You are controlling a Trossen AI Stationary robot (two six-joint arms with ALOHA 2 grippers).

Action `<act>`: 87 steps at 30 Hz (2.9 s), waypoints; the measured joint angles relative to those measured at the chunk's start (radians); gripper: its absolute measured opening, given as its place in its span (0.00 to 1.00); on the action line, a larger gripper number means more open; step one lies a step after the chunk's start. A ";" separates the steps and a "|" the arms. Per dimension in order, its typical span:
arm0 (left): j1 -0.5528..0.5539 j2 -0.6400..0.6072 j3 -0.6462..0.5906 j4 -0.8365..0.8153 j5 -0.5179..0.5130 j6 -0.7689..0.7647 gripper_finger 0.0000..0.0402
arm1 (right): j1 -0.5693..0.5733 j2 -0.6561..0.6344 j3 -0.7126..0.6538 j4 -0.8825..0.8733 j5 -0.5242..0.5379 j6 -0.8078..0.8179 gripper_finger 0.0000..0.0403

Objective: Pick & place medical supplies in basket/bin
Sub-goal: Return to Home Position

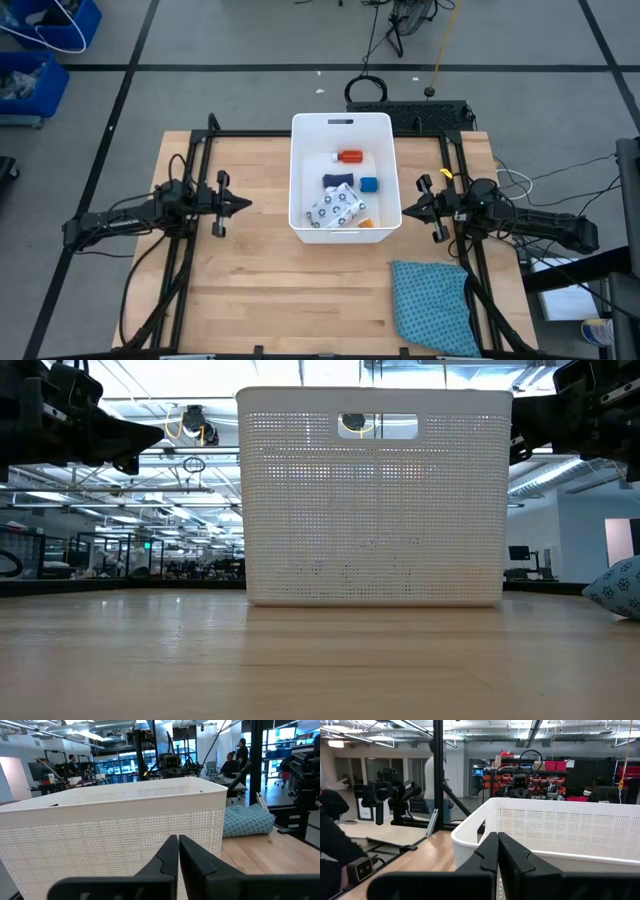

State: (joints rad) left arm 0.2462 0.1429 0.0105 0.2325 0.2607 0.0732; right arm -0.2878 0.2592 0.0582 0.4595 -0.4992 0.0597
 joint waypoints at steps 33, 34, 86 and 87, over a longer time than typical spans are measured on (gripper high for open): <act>0.000 0.000 0.000 0.000 0.000 0.000 0.02 | 0.000 0.000 0.000 0.000 0.000 0.000 0.00; 0.000 0.000 0.000 0.000 0.000 0.000 0.02 | 0.000 0.000 0.000 0.000 0.000 0.000 0.00; 0.000 0.000 0.000 0.000 0.000 0.000 0.07 | 0.000 0.000 0.000 0.000 0.000 0.000 0.00; 0.000 0.000 0.000 0.000 0.000 0.000 0.07 | 0.000 0.000 0.000 0.000 0.000 0.000 0.01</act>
State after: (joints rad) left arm 0.2462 0.1429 0.0106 0.2325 0.2604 0.0734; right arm -0.2878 0.2592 0.0582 0.4591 -0.4988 0.0597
